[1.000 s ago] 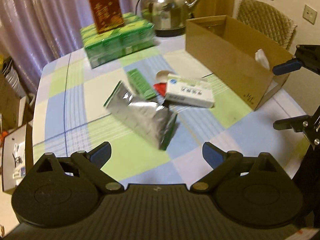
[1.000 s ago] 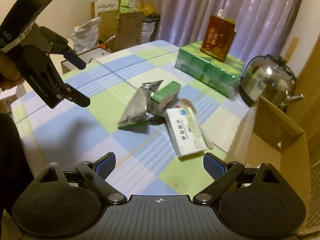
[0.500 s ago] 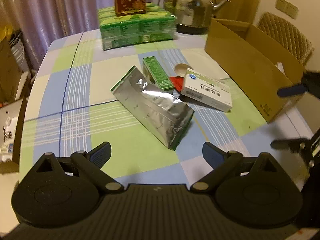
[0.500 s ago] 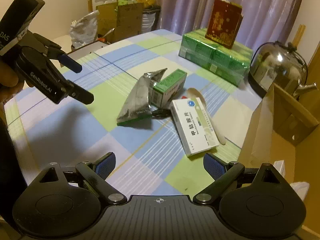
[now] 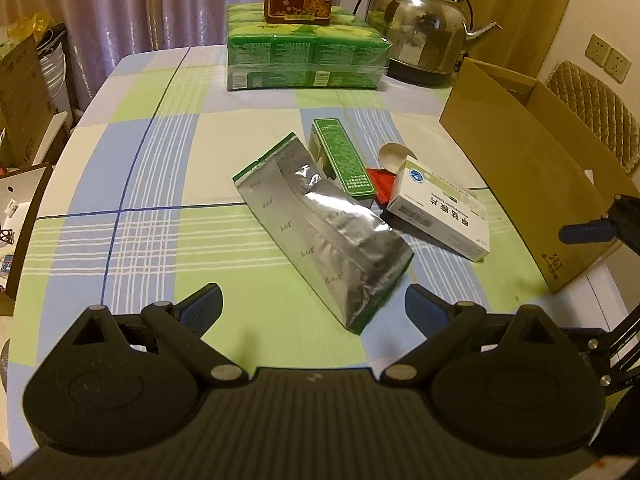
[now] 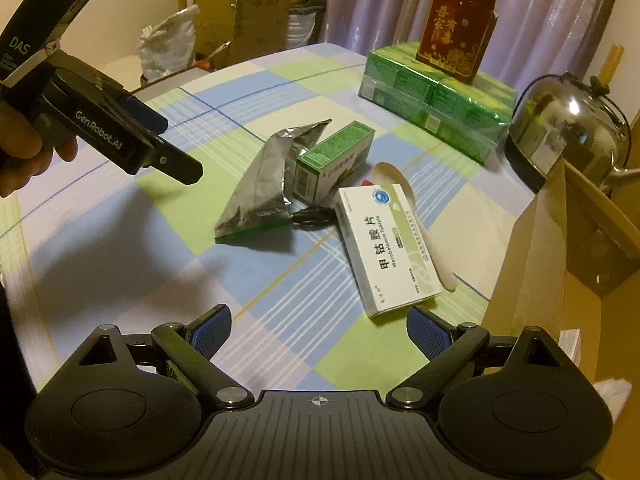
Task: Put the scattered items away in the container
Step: 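Grasp the silver foil bag with the left tool while the right tool grasps the Mecobalamin box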
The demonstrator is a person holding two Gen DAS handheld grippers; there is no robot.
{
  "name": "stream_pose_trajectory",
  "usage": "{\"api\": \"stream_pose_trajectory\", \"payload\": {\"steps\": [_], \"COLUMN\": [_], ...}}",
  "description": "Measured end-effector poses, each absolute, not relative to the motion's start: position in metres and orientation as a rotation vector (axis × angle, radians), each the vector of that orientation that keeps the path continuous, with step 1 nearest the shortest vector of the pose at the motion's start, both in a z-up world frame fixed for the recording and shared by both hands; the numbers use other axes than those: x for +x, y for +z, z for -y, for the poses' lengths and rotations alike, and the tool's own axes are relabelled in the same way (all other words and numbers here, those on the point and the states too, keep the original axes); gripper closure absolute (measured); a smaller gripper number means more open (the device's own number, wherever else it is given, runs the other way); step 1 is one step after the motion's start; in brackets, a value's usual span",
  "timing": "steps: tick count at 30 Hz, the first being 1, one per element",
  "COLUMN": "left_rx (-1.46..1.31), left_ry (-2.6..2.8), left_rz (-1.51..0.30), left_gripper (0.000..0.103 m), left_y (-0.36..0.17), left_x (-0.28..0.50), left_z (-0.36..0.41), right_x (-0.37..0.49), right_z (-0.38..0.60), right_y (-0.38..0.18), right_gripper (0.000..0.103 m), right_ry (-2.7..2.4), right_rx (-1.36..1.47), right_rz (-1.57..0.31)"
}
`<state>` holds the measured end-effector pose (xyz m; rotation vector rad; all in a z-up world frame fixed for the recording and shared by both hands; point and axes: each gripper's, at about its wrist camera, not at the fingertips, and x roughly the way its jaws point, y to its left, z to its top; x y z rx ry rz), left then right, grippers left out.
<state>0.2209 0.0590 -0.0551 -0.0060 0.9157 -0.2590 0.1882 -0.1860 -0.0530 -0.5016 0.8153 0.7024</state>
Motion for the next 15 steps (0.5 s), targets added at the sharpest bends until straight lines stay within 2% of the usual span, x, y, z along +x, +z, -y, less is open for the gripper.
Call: {"api": "stream_pose_trajectory", "payload": {"steps": [15], "left_rx": [-0.058], "left_ry": [-0.261], "left_rz": [-0.906], "left_gripper": [0.007], "left_y": [-0.067], "left_x": [0.256], "left_z": [-0.053], "right_x": [0.242], "right_z": [0.167], "right_y": [-0.054], "right_gripper": [0.011], "right_ry": [0.723], "right_rx": [-0.625], "right_rz": [-0.804]}}
